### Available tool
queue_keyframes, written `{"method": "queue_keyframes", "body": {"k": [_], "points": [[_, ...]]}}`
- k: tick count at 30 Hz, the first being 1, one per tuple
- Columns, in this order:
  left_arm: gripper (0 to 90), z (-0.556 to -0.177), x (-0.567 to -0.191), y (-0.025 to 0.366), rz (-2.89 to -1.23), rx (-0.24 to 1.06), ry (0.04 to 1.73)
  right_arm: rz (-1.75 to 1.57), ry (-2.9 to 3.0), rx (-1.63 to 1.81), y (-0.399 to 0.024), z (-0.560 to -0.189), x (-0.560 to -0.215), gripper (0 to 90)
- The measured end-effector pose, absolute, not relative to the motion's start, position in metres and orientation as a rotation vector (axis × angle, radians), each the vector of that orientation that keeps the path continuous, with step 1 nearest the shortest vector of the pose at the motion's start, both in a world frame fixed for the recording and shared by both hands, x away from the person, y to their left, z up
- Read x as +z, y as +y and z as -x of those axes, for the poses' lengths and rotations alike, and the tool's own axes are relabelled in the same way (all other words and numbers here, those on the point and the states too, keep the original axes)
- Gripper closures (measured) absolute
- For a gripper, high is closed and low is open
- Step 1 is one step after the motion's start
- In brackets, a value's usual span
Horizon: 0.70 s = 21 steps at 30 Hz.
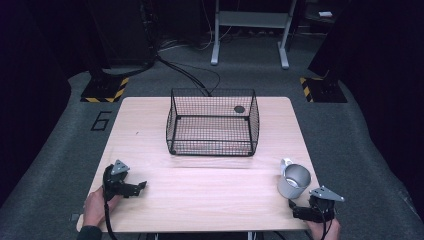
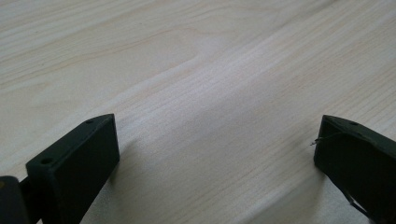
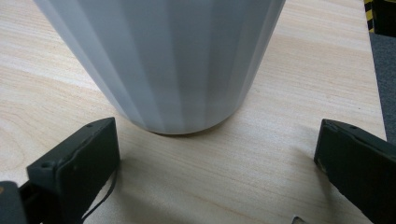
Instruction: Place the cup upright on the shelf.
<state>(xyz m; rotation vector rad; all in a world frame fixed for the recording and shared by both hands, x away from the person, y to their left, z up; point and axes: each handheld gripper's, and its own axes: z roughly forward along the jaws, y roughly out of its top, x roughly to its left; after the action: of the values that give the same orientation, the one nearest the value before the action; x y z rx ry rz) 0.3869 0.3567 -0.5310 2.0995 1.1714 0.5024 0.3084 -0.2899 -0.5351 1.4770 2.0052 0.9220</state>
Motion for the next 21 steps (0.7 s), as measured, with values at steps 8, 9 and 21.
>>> {"method": "queue_keyframes", "body": {"k": [8,9,21], "points": [[0.4,-0.3864,-0.5321,0.3557,-2.078,0.513,1.178,-1.482,1.999,0.924,-0.2894,-0.3084,-0.5351,0.0],[0.4,-0.3864,-0.5321,0.3557,-2.079,0.513,1.178,-1.478,2.000,0.923,-0.2897,-0.3087,-0.5352,0.0],[0.4,-0.3865,-0.5320,0.3557,-2.079,0.512,1.178,-1.502,1.992,0.912,-0.2884,-0.3095,-0.5341,0.0]]}}
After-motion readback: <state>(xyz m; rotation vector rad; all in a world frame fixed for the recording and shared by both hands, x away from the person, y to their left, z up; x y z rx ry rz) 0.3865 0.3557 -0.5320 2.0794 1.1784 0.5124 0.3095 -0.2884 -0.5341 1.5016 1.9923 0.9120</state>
